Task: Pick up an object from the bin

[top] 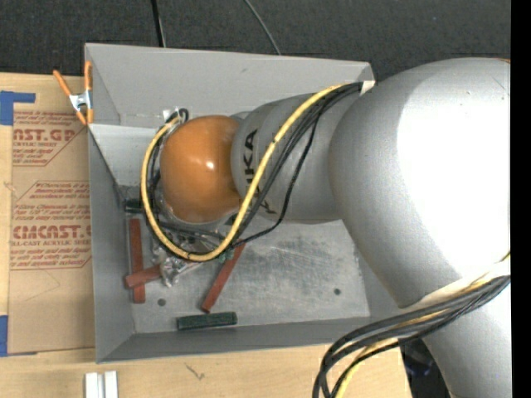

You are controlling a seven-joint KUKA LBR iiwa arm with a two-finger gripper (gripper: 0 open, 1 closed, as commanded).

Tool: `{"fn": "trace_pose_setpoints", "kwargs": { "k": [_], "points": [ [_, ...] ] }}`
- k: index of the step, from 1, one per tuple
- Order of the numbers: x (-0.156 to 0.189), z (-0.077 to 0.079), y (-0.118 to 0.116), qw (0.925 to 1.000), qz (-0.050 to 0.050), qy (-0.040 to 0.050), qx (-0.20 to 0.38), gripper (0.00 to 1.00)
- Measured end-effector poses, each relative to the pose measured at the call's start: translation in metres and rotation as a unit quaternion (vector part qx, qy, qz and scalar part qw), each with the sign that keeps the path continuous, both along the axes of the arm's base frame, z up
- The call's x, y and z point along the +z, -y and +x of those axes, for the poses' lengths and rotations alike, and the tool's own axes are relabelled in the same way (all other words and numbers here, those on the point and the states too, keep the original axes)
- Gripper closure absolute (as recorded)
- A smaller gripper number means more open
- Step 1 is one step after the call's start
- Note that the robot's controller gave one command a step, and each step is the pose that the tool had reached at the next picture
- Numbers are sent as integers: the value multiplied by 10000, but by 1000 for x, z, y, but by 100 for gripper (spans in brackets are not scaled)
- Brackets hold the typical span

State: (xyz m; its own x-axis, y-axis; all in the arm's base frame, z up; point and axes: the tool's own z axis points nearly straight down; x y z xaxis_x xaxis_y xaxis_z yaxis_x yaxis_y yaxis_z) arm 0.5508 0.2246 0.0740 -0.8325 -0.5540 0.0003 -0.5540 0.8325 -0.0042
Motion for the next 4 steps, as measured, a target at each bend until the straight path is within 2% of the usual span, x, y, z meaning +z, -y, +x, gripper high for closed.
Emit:
{"fn": "trace_pose_setpoints", "kwargs": {
  "k": [2, 4],
  "points": [
    [20, -4, 0, 10000, 5, -44, 2, 100],
    [53, 0, -2, 10000, 34, 24, 7, 100]
  ]
}}
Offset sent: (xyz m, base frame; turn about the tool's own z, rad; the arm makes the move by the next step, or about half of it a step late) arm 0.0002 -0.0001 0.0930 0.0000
